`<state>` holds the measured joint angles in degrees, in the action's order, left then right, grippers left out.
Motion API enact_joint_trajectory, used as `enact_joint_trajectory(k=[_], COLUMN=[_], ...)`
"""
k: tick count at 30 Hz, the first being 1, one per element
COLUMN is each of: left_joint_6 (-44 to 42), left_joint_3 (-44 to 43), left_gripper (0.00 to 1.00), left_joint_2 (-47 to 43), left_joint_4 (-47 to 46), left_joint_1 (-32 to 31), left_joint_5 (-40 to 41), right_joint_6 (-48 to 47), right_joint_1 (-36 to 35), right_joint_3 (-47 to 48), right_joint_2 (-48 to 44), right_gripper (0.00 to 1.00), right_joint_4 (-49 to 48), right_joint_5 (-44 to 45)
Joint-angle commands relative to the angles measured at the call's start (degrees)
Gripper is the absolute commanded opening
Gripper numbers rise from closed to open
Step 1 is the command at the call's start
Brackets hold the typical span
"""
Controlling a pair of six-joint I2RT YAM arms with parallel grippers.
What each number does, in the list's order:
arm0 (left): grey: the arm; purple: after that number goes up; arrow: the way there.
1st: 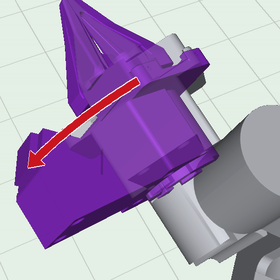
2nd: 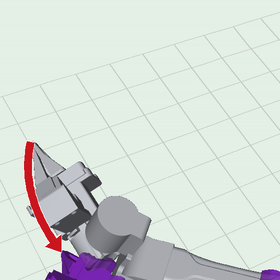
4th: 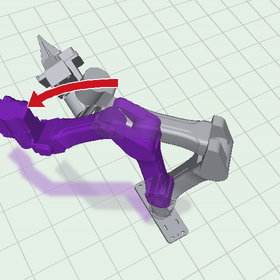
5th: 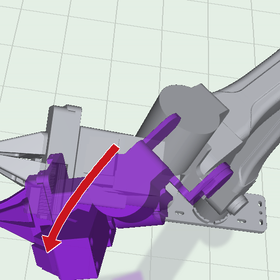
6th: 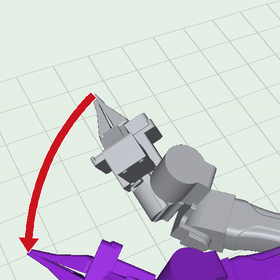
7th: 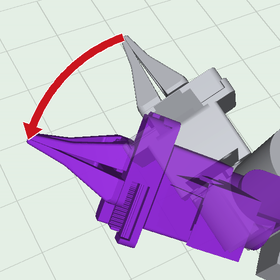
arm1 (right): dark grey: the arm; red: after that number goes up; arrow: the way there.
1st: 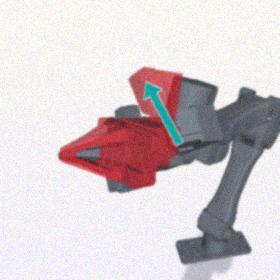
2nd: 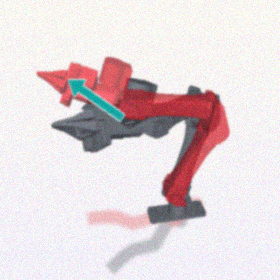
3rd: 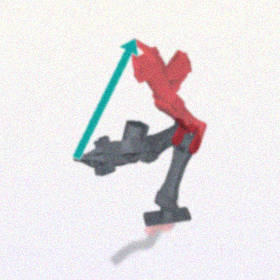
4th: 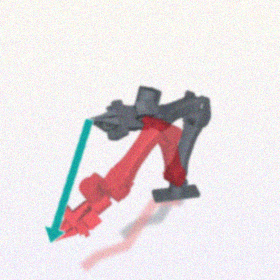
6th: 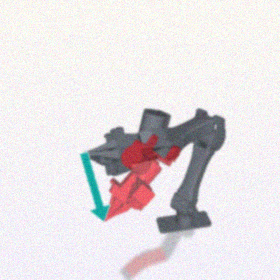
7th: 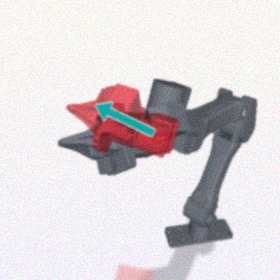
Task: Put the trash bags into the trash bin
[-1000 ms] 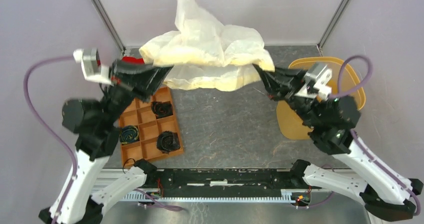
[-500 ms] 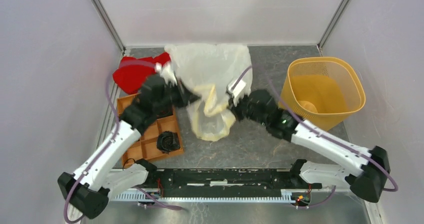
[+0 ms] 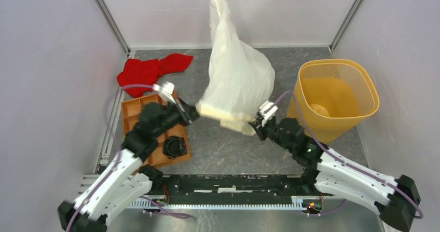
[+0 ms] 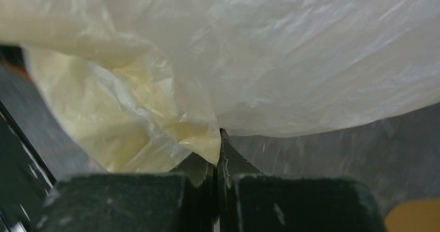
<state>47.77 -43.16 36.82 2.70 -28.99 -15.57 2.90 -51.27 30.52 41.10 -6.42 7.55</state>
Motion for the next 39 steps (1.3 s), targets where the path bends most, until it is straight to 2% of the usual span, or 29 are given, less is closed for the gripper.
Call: enact_joint_trajectory(k=[1,4,8,10,12,14,16,18,20,22,25,29,31,32,35,37,39], left_joint_6=[9.36,5.43,-4.87,-6.48,-7.39,-7.36,-5.45,-2.86,-1.22,0.02,0.38,-3.93,-5.22,-5.43,-5.00,-3.96,-3.65], left_joint_3=[13.71,4.55,-21.37,-27.02,-24.95,-17.22,-8.12,0.38,7.19,10.31,6.19,-7.06,-10.95,-11.55,-10.15,-7.97,-5.94], left_gripper=[0.02,0.02,0.02,0.02,0.02,0.02,0.02,0.02,0.02,0.02,0.02,0.02,0.02,0.02,0.02,0.02,0.02], left_joint_2=[2.25,2.62,10.52,10.13,5.44,-0.87,-5.49,-6.49,-5.19,-5.13,-5.92,-0.68,1.65,2.16,1.63,0.35,-0.17], left_joint_4=[4.81,4.07,9.68,8.88,4.89,3.54,7.12,12.49,16.05,17.12,15.67,16.68,17.57,17.74,17.55,17.84,17.94], left_joint_1=[0.11,0.15,0.13,0.13,0.13,0.12,0.06,0.13,0.12,0.16,0.11,0.10,0.10,0.11,0.12,0.08,0.09], left_joint_5=[-5.20,-4.19,-8.34,-9.46,-6.91,0.63,7.34,7.76,4.17,3.11,6.85,10.75,12.05,12.77,15.89,18.73,20.16], right_joint_6=[4.50,-1.01,-5.75,-4.66,-3.02,-0.72,2.97,7.51,10.90,11.57,8.70,1.70,0.54,0.01,2.10,2.50,2.48], right_joint_1=[-0.14,-0.13,-0.15,-0.14,-0.17,-0.13,-0.11,-0.14,-0.15,-0.11,-0.13,-0.10,-0.13,-0.13,-0.14,-0.15,-0.15], right_joint_3=[-0.11,9.40,28.80,31.99,27.94,19.77,11.82,5.06,-0.30,-0.24,10.36,30.33,34.42,35.12,35.78,34.79,34.57], right_joint_2=[2.15,3.37,7.43,6.15,2.23,-1.89,-3.22,-1.96,0.15,2.28,5.99,13.88,15.70,15.93,14.00,10.28,5.83], right_gripper=[0.01,0.03,0.03,0.02,0.05,0.08,0.08,0.01,0.01,0.01,0.06,0.33,0.51,0.64,0.92,0.98,0.98], right_joint_4=[4.30,7.00,14.73,14.04,8.77,3.10,2.84,4.92,4.86,5.17,9.77,19.50,22.54,24.01,28.17,28.72,29.82], right_joint_5=[-0.68,0.96,-1.05,-4.48,-6.62,-5.64,-1.85,-1.08,-4.68,-6.23,-3.03,-4.13,-4.38,-3.26,3.46,2.70,1.01])
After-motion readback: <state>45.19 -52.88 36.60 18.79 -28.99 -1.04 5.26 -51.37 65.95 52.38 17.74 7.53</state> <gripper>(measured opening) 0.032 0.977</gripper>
